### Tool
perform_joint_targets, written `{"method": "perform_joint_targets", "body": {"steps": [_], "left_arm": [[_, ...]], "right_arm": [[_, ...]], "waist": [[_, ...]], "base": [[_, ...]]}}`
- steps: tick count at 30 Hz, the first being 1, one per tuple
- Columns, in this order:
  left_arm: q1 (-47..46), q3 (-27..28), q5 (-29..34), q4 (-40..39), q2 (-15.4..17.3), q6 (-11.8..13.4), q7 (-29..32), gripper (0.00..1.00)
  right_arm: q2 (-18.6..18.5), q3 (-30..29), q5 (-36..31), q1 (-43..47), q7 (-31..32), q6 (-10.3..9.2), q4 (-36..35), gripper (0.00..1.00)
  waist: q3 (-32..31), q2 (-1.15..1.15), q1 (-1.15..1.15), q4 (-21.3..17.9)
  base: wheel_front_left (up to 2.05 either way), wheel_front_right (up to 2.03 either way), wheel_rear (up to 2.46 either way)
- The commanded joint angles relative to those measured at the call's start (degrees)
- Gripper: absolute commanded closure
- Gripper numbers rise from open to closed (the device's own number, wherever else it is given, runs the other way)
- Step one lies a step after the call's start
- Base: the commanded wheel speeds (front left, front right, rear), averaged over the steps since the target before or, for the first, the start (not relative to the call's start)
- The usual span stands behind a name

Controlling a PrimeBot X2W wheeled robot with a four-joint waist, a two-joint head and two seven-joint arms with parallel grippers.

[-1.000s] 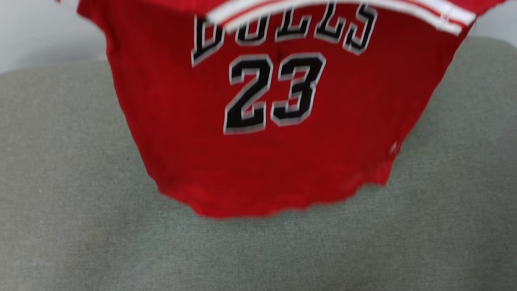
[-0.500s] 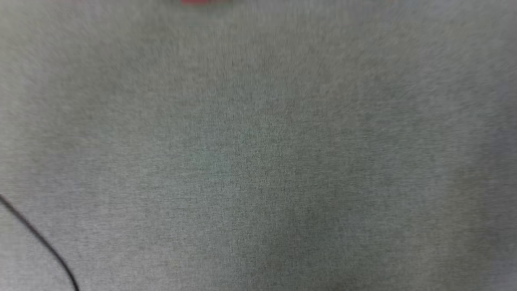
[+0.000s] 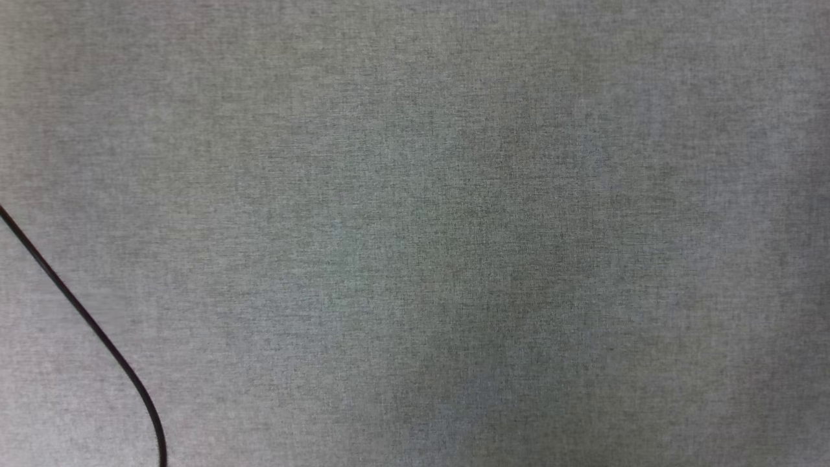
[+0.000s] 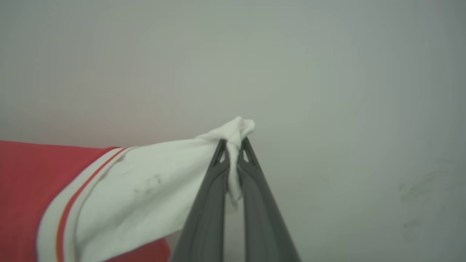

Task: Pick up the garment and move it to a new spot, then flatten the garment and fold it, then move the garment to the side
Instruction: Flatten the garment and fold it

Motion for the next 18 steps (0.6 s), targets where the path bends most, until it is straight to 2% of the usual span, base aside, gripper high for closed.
{"method": "perform_joint_targets", "body": {"steps": [1, 6, 8, 11, 12, 18], "left_arm": [[1.46, -0.22, 0.11, 0.66, -0.34, -0.38, -0.63, 1.00], [10.53, -1.14, -1.10, 3.72, -2.16, -1.33, -4.37, 1.00], [15.39, -1.91, -0.14, 4.36, -2.49, -1.35, -6.88, 1.00], [26.23, -4.62, 1.47, 5.19, -3.31, -1.47, -10.14, 1.00], [26.23, -4.62, 1.47, 5.19, -3.31, -1.47, -10.14, 1.00], [42.12, -7.42, 1.67, 3.65, -3.60, -0.43, -11.11, 1.00]], "right_arm": [[-0.07, -0.23, -0.09, 1.90, -0.74, -0.06, 1.02, 1.00], [-0.17, 1.72, 0.11, 9.20, -2.09, -0.05, 5.26, 1.00], [-1.04, 3.76, 1.39, 13.23, 0.28, -0.05, 6.69, 1.00], [-3.70, 6.72, 4.48, 21.45, 4.05, -0.07, 5.86, 1.00], [-3.70, 6.72, 4.48, 21.45, 4.05, -0.07, 5.86, 1.00], [-6.75, 9.64, 9.11, 34.22, 8.57, -0.06, 2.99, 1.00]], "waist": [[-0.13, 0.00, -0.02, 0.16], [-2.31, 0.00, -0.02, 0.68], [-3.96, 0.00, -0.02, 1.16], [-7.87, 0.00, -0.02, 2.03], [-7.87, 0.00, -0.02, 2.03], [-14.71, 0.00, -0.02, 2.04]], "base": [[0.00, 0.00, 0.00], [0.00, 0.00, 0.00], [0.00, 0.00, 0.00], [0.00, 0.00, 0.00], [0.00, 0.00, 0.00], [0.00, 0.00, 0.00]]}}
